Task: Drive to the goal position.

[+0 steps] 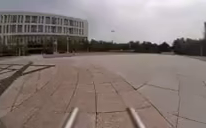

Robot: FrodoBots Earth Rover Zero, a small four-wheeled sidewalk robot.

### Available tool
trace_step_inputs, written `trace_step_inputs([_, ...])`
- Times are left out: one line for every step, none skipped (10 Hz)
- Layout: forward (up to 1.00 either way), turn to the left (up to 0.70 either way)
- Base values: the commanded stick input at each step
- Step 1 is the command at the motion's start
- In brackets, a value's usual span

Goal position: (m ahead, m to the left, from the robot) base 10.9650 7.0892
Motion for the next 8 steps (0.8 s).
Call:
trace_step_inputs([0.69, 0.0])
trace_step_inputs([0.69, 0.0])
trace_step_inputs([0.69, 0.0])
trace_step_inputs([0.69, 0.0])
trace_step_inputs([0.69, 0.0])
trace_step_inputs([0.69, 0.0])
trace_step_inputs([0.69, 0.25])
trace_step_inputs([0.69, 0.03])
